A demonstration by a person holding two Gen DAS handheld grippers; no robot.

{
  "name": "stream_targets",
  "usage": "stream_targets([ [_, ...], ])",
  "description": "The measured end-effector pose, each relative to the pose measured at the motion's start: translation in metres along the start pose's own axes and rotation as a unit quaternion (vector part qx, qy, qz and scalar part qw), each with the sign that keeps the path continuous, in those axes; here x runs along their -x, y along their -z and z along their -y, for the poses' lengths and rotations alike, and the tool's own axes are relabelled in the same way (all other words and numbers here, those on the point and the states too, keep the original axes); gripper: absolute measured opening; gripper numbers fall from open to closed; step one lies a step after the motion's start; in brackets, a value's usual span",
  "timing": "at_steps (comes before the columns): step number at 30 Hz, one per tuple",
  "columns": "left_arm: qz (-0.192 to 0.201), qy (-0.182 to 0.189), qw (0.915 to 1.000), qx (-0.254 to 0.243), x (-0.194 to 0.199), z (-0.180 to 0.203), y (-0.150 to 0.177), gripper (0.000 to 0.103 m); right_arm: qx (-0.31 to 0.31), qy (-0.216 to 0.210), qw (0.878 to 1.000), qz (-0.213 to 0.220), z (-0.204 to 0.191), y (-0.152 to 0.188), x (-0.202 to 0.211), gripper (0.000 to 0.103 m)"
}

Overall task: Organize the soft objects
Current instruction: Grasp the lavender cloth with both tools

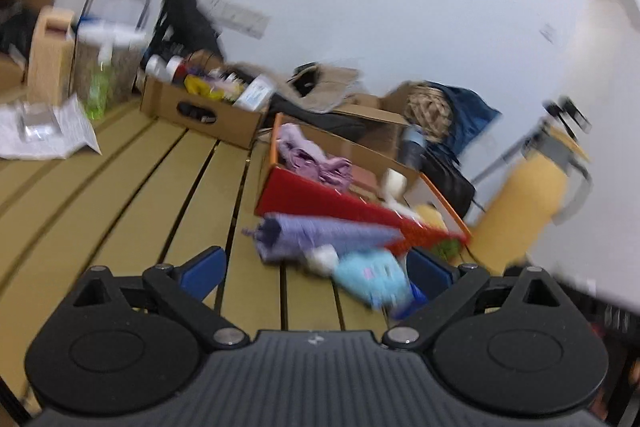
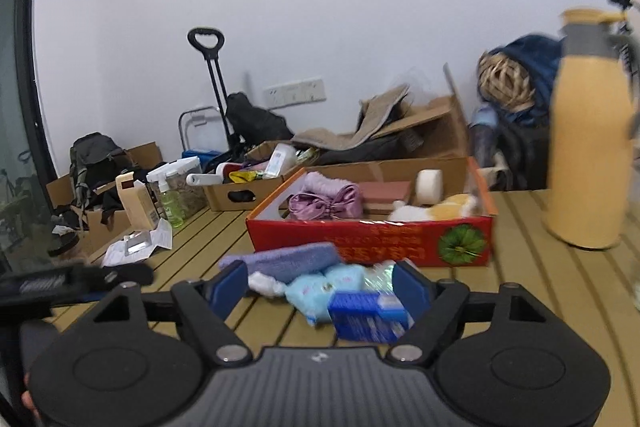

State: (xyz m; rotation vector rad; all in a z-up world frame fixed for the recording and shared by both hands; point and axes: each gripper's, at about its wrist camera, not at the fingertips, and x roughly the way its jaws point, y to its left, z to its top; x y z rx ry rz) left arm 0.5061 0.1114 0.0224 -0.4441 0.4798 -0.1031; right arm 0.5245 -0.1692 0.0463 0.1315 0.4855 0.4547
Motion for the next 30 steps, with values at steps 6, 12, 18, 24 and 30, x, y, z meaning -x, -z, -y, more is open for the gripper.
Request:
stream_targets([
  [6,-0.022,-0.056,0.9957,0.071,-0.091,-0.025,-0.024,0.095,-0.006,-0.003,0.998,-0.058,0.010,-0.035,-0.117,0.069],
  [12,-0.049,-0.049,0.9849,0.159,-0.121,-0.060,-0.019,0.095,-0.049,-0.039,0.988,-0.141,0.034,-0.047,-0.194,0.069],
  [18,-0.057,-0.005,0.9885,0.140,-0.140,-0.048,-0.011,0.065,-0.102,-0.085,0.967,-0.218,0.047,-0.028,-0.246,0.025],
  [24,-0.092,0.035,0.9879,0.120,-0.145,-0.040,-0.001,0.021,-0.085,-0.098,0.971,-0.203,0.039,-0.021,-0.242,0.000],
  [30,-0.077,0.058,0.9912,0.091,-0.135,-0.029,-0.001,0.012,-0.084,-0.112,0.977,-0.160,0.040,-0.026,-0.215,0.000],
])
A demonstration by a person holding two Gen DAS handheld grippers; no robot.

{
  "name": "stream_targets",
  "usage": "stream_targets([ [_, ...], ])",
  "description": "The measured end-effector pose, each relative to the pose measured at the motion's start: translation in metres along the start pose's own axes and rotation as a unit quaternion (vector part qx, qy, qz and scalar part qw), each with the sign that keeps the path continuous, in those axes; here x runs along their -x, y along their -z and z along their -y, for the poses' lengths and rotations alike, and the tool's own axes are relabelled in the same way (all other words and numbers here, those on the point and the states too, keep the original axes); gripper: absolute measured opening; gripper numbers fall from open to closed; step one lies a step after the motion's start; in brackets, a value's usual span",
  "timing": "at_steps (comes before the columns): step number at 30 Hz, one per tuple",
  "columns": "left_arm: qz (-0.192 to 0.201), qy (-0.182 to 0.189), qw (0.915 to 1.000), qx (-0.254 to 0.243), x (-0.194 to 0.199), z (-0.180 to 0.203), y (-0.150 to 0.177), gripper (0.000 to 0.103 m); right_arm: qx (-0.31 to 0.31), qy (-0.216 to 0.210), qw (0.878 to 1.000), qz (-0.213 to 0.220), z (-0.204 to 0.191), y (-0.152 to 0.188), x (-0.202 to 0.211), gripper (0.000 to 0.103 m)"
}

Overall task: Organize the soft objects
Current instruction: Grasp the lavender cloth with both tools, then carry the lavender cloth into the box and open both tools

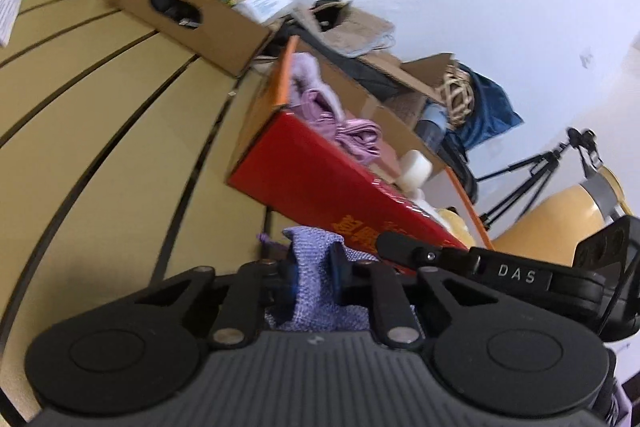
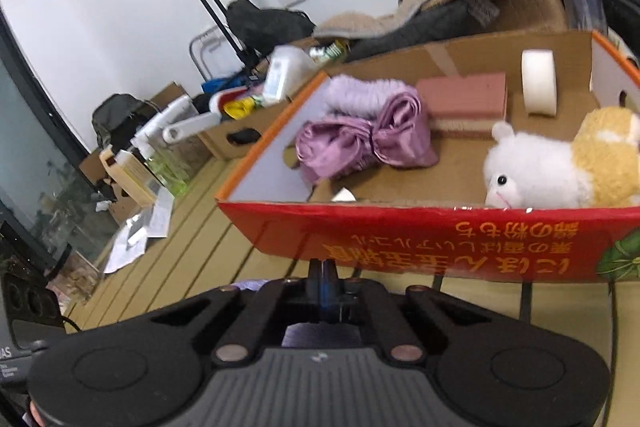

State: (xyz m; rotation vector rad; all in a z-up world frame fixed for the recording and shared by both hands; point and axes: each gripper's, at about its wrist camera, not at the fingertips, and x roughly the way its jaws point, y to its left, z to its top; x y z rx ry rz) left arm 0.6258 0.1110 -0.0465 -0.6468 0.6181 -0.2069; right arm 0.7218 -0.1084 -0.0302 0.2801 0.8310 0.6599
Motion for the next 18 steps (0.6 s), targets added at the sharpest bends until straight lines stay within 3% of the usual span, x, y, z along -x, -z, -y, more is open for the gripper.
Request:
stream_targets([
  [12,0.031,0.026,0.9982,-0.044,0.020,0.024,0.000,0.010,-0.002,0.000,1.000,0.026,-0.009,0.011,0.047,0.001],
  [14,0.024,0.004,0.9984,-0.051,0.017,0.023,0.002,0.010,-0.005,0.027,0.999,0.029,-0.003,0.010,0.050,0.012],
  [16,0.002,-0.025,0.9981,-0.057,0.008,0.019,0.004,0.010,-0.016,0.034,0.999,0.009,0.008,0.011,0.049,0.038],
  [18,-0.013,-0.040,0.9974,-0.058,0.000,0.015,0.005,0.010,-0.012,0.031,0.999,-0.015,0.011,0.019,0.045,0.048],
])
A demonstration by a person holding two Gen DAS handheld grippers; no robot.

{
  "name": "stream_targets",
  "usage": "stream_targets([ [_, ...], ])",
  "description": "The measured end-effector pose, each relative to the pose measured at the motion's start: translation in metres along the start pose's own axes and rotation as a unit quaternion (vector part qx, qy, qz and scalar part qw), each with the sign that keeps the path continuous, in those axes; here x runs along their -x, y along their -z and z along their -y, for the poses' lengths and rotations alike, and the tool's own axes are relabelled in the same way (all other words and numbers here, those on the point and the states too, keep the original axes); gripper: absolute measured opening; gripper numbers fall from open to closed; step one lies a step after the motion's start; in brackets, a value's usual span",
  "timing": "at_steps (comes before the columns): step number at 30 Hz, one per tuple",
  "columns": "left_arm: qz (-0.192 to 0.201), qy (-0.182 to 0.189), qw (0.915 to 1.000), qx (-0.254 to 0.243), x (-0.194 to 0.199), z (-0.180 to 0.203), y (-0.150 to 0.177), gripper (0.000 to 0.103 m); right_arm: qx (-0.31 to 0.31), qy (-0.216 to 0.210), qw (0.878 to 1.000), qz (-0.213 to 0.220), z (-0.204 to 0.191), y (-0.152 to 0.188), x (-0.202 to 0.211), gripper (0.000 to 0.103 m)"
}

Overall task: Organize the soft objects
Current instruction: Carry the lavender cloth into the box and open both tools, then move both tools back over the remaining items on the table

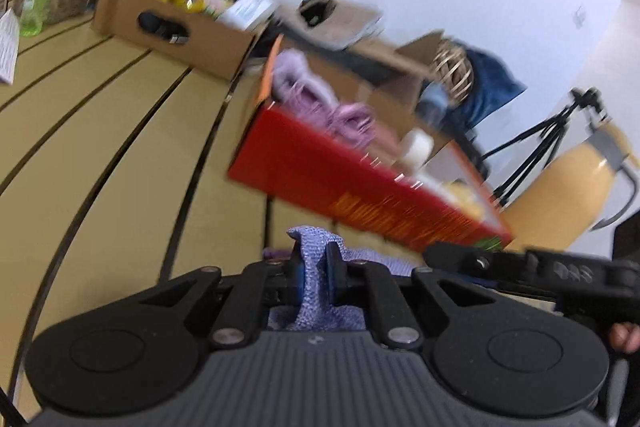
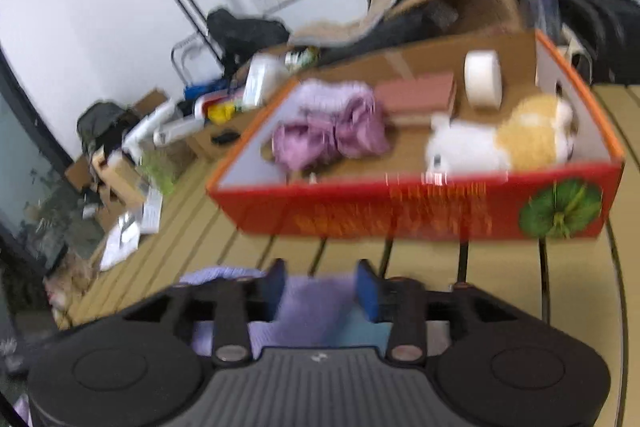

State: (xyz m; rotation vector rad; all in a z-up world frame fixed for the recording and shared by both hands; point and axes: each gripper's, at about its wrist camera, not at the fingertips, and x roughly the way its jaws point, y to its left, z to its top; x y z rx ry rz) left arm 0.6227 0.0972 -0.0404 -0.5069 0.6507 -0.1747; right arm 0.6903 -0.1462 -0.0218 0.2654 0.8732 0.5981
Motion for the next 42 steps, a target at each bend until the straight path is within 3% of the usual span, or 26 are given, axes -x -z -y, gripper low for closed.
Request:
stream_targets([
  [2,-0.003,0.002,1.0000,0.001,-0.003,-0.003,0.000,0.010,0.007,0.006,1.000,-0.019,0.001,0.010,-0.007,0.050],
  [5,-0.002,0.000,1.0000,-0.004,-0.003,-0.002,0.002,0.010,-0.011,-0.002,1.000,-0.013,0.005,0.014,-0.008,0.052],
  [6,-0.002,-0.001,1.0000,-0.005,-0.003,-0.002,0.002,0.010,-0.018,-0.010,1.000,-0.010,0.006,0.013,-0.008,0.045],
  [7,-0.001,-0.001,1.0000,-0.006,-0.003,-0.002,0.003,0.010,-0.020,-0.021,1.000,-0.010,0.006,0.013,-0.008,0.026],
  [8,0.000,0.001,1.0000,-0.006,-0.003,-0.002,0.004,0.010,-0.022,-0.033,0.999,-0.011,0.007,0.013,-0.009,0.014],
  [10,0.003,0.003,1.0000,-0.006,-0.002,-0.001,0.004,0.010,-0.026,-0.047,0.998,-0.012,0.006,0.014,-0.011,0.007],
  [17,0.028,0.025,0.9993,-0.003,0.009,0.001,0.000,0.010,-0.013,-0.038,0.998,0.040,-0.006,0.015,0.000,0.004],
  [24,0.091,0.063,0.9938,-0.010,0.041,0.020,-0.018,0.010,0.013,-0.048,0.994,0.092,-0.024,-0.008,0.035,0.004],
  [29,0.077,0.071,0.9940,-0.033,0.033,0.039,-0.070,0.010,0.022,-0.038,0.993,0.112,-0.034,-0.054,0.048,0.004],
  [35,0.071,0.061,0.9938,-0.060,-0.025,0.061,-0.141,0.010,0.026,0.017,0.989,0.143,-0.028,-0.118,0.032,0.004],
  [38,0.034,0.033,0.9948,-0.090,-0.065,0.058,-0.142,0.011,0.021,0.052,0.990,0.126,-0.014,-0.127,-0.001,0.004],
  [42,-0.005,-0.035,0.9909,-0.130,-0.094,0.047,-0.114,0.017,0.010,0.073,0.997,0.026,0.007,-0.106,-0.057,0.014],
])
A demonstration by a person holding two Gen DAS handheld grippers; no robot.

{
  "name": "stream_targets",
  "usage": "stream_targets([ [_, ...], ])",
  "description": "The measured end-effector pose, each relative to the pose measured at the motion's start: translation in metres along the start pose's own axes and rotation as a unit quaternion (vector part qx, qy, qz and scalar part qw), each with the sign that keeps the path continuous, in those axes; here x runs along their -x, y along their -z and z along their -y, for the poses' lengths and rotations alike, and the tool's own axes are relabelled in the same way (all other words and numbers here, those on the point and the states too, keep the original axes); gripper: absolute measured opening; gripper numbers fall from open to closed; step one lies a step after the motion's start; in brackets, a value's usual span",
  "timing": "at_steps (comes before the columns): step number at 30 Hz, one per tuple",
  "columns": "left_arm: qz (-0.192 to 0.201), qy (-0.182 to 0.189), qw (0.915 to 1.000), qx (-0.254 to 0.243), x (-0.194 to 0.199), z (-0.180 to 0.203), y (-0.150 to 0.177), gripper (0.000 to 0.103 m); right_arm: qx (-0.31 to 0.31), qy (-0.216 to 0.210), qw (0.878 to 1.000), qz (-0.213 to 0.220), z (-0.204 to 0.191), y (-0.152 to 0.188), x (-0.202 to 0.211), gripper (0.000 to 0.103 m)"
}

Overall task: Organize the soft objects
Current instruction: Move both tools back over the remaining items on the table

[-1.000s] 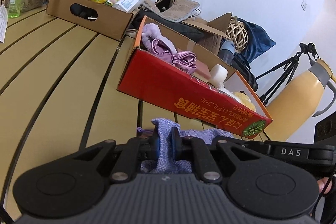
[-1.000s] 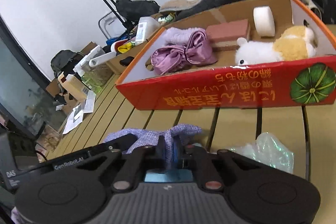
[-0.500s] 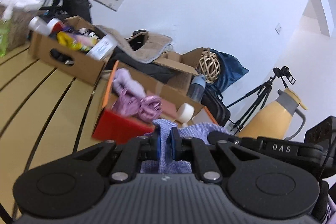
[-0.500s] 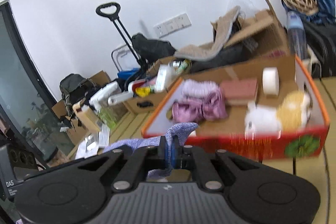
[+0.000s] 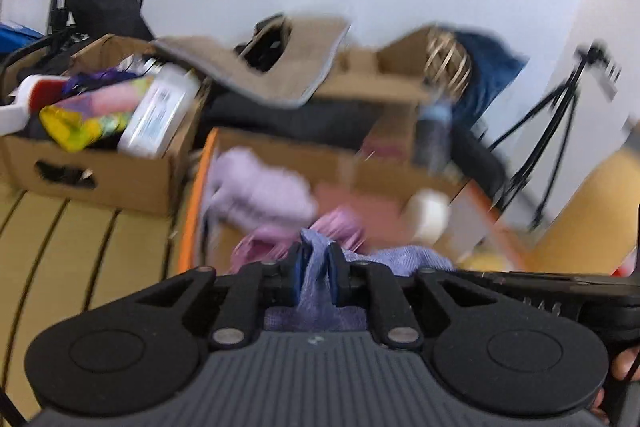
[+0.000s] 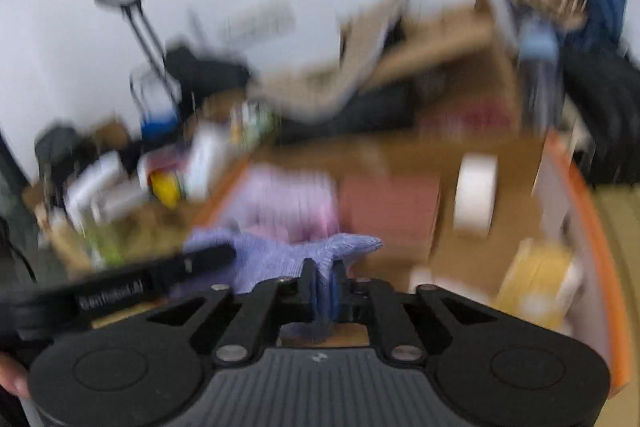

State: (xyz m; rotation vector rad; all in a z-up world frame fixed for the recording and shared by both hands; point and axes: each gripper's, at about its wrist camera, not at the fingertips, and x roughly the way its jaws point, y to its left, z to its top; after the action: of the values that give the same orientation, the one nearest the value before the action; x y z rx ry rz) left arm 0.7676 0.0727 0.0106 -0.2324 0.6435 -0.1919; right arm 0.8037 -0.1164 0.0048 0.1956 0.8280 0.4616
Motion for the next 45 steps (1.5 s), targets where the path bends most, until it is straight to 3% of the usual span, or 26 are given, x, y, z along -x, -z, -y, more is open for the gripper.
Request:
stream_targets([
  [2,0.004,-0.022,0.9997,-0.014,0.004,-0.003,0.011,0.037,0.023,0.016,0.999,-0.018,0.000,0.013,-0.011,0.018],
  [4,0.017,-0.027,0.9994,-0.013,0.016,-0.006,0.015,0.041,0.033,0.024,0.999,-0.008,-0.001,0.017,-0.004,0.023],
  [8,0.040,-0.040,0.9981,-0.024,0.054,-0.003,0.013,0.041,0.043,0.022,0.998,0.036,-0.004,0.010,0.043,0.034],
  [14,0.092,-0.050,0.9942,-0.027,0.159,0.013,0.032,0.044,0.057,-0.009,0.994,0.093,-0.011,0.022,0.143,0.047],
  [18,0.148,-0.082,0.9855,-0.013,0.244,0.022,0.074,0.059,0.077,-0.047,0.988,0.122,-0.016,0.058,0.203,0.062],
  [22,0.174,-0.095,0.9802,-0.009,0.310,0.029,0.127,0.069,0.084,-0.062,0.985,0.134,-0.021,0.104,0.246,0.062],
  [25,0.184,-0.112,0.9764,-0.017,0.339,0.041,0.158,0.070,0.085,-0.053,0.985,0.144,-0.027,0.134,0.267,0.066],
  [28,0.200,-0.113,0.9730,-0.022,0.357,0.056,0.182,0.075,0.086,-0.039,0.984,0.153,-0.032,0.164,0.282,0.068],
  [33,0.197,-0.085,0.9767,-0.014,0.370,0.072,0.209,0.076,0.087,-0.019,0.984,0.157,-0.042,0.209,0.300,0.070],
  [36,0.189,-0.083,0.9782,-0.020,0.370,0.081,0.219,0.076,0.104,0.015,0.979,0.174,-0.050,0.233,0.311,0.072],
  [45,0.176,-0.070,0.9818,-0.014,0.355,0.082,0.225,0.077,0.084,0.048,0.979,0.182,-0.038,0.250,0.314,0.073],
])
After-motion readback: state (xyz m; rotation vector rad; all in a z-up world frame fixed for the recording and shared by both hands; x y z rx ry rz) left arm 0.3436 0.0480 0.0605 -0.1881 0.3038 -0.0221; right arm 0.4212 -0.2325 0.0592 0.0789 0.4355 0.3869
